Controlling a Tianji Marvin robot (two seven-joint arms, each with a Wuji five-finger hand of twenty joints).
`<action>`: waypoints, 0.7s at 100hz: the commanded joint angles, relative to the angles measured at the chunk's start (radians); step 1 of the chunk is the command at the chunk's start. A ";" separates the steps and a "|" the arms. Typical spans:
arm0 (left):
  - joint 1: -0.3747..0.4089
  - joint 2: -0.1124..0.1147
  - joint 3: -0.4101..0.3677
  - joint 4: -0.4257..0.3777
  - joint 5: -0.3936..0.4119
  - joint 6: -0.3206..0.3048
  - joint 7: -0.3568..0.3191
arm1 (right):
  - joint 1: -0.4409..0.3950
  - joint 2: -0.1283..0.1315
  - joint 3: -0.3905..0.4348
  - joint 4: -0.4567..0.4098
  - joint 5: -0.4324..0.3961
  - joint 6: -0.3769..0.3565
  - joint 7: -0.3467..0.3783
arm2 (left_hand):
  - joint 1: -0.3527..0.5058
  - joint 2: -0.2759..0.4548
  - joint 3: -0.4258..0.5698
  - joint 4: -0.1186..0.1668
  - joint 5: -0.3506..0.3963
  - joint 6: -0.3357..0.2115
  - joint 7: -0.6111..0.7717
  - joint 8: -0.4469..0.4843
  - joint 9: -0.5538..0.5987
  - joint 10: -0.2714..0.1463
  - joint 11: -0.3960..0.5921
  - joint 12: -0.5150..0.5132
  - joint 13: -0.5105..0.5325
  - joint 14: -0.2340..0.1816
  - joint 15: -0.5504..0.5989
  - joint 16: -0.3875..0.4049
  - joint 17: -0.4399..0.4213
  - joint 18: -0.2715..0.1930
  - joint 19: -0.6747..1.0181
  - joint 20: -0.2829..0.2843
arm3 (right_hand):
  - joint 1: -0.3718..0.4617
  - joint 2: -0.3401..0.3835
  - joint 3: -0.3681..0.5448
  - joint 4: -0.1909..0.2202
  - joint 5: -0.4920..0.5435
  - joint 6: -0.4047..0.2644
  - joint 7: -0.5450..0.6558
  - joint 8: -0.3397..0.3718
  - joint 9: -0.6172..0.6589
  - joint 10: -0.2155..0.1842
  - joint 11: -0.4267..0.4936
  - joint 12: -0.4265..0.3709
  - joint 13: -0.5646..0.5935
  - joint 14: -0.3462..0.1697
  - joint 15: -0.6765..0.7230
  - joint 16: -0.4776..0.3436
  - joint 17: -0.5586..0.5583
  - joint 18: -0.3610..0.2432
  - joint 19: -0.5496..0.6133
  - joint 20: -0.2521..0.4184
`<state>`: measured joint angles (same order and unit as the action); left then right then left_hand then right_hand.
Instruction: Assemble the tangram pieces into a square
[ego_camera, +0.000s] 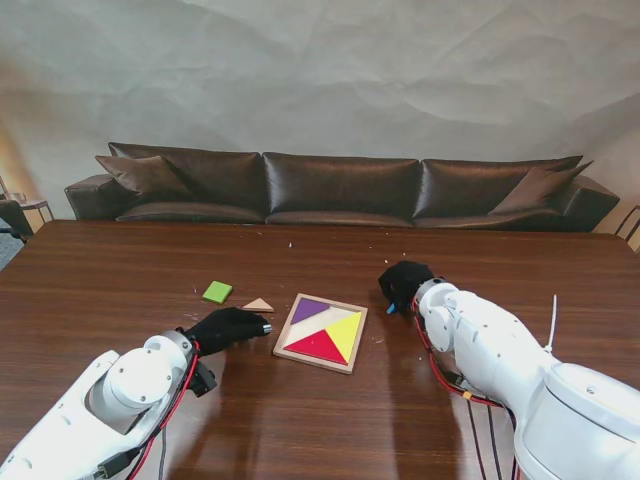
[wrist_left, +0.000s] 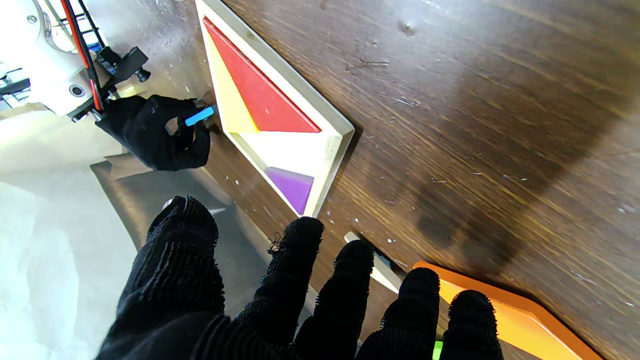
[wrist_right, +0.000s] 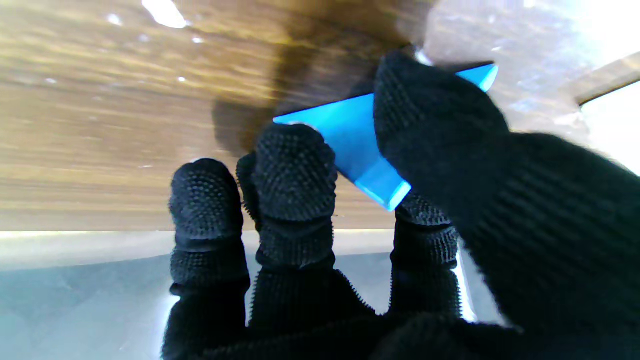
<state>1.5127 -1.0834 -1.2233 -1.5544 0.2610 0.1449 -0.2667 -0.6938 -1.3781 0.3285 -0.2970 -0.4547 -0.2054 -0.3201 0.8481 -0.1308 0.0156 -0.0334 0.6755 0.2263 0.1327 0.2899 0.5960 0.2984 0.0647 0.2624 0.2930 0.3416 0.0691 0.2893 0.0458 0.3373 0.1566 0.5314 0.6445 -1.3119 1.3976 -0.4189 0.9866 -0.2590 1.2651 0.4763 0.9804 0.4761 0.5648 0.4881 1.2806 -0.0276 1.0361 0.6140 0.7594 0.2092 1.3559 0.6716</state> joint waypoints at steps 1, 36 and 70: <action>0.004 -0.002 -0.002 -0.004 -0.001 -0.001 -0.016 | -0.076 0.006 -0.013 0.039 -0.005 -0.004 0.060 | -0.010 0.044 -0.024 0.016 0.017 0.005 0.001 0.006 0.029 0.002 0.005 0.006 0.005 -0.001 0.001 0.006 0.000 -0.018 0.003 0.009 | 0.032 -0.029 0.004 0.000 0.043 0.003 0.046 0.019 0.385 -0.522 -0.032 -0.098 0.031 -0.035 0.039 0.010 0.243 -0.015 0.059 -0.006; 0.015 -0.001 -0.011 -0.014 0.005 0.002 -0.017 | -0.075 0.013 -0.006 0.039 -0.012 -0.047 0.025 | -0.011 0.044 -0.024 0.016 0.016 0.005 0.000 0.005 0.029 0.003 0.006 0.006 0.005 -0.001 0.001 0.006 -0.001 -0.020 0.003 0.009 | -0.051 0.051 0.006 -0.008 0.090 0.026 -0.097 -0.260 0.434 -0.486 -0.033 -0.080 0.035 -0.056 0.066 0.021 0.308 -0.042 0.054 -0.003; 0.020 0.000 -0.019 -0.017 0.011 -0.002 -0.018 | -0.070 0.003 0.013 0.039 -0.010 -0.061 -0.005 | -0.011 0.045 -0.024 0.016 0.017 0.004 0.000 0.005 0.030 0.003 0.006 0.006 0.005 -0.001 0.001 0.006 0.000 -0.018 0.003 0.009 | -0.104 0.101 0.008 -0.016 0.158 0.163 -0.105 -0.315 0.477 -0.412 0.016 -0.055 0.041 -0.061 0.087 0.080 0.327 -0.051 0.113 0.016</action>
<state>1.5289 -1.0828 -1.2405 -1.5668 0.2719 0.1445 -0.2677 -0.7097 -1.3755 0.3526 -0.2898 -0.4581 -0.2654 -0.3627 0.8481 -0.1308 0.0156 -0.0334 0.6755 0.2264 0.1326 0.2899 0.5961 0.2990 0.0647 0.2623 0.2930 0.3416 0.0691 0.2894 0.0458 0.3373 0.1566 0.5314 0.5507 -1.2328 1.3919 -0.4263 1.0642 -0.1213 1.1370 0.1660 1.0546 0.5658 0.4501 0.3811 1.3107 -0.0309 1.0930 0.6736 0.7594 0.1744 1.4067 0.6715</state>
